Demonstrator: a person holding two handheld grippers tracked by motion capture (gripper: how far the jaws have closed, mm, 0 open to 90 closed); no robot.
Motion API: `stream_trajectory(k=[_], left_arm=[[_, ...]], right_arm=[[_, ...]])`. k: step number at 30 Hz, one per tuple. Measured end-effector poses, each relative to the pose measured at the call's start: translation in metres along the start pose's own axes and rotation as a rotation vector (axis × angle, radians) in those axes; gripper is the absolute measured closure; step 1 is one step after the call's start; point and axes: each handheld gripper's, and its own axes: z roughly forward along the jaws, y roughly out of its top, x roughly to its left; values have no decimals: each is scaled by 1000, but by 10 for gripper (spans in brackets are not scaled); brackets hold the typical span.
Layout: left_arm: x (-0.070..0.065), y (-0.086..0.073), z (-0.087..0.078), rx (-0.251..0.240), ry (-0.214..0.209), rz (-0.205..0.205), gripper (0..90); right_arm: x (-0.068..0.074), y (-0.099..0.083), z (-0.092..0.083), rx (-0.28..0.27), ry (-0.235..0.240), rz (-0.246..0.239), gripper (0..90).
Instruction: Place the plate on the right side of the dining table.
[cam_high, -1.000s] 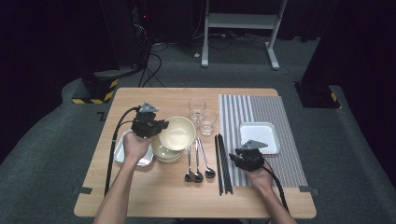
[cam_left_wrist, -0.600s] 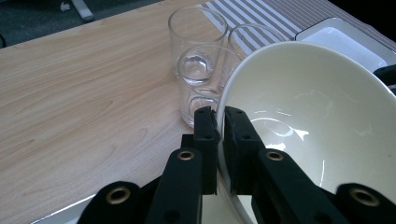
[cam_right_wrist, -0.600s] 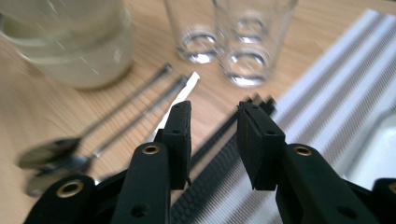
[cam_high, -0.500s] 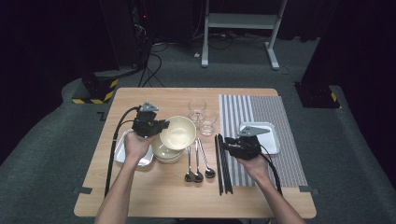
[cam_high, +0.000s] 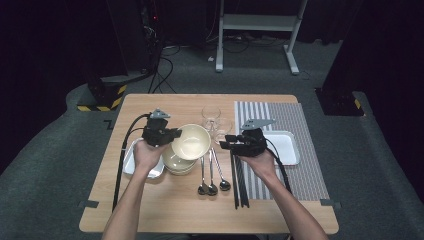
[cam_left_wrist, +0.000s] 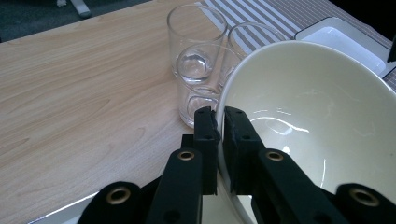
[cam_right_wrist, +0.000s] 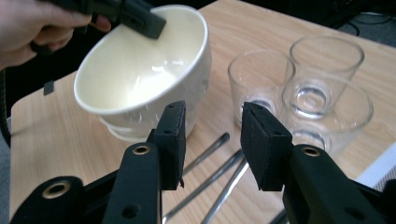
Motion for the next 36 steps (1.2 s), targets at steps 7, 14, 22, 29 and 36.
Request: stream_trajectory(k=[7, 14, 22, 29, 36], left_arm=[[0, 0, 1, 0, -7, -7, 843], [0, 1, 2, -3, -4, 0, 843], [0, 1, 1, -4, -2, 5, 843], [0, 1, 2, -2, -1, 7, 844], [0, 1, 1, -4, -5, 6, 843]], right_arm=[[5, 17, 11, -7, 15, 3, 577], [14, 34, 22, -5, 3, -3, 562], [15, 45, 38, 20, -14, -4, 575], [11, 43, 50, 56, -38, -1, 598], [12, 47, 62, 87, -35, -16, 660]])
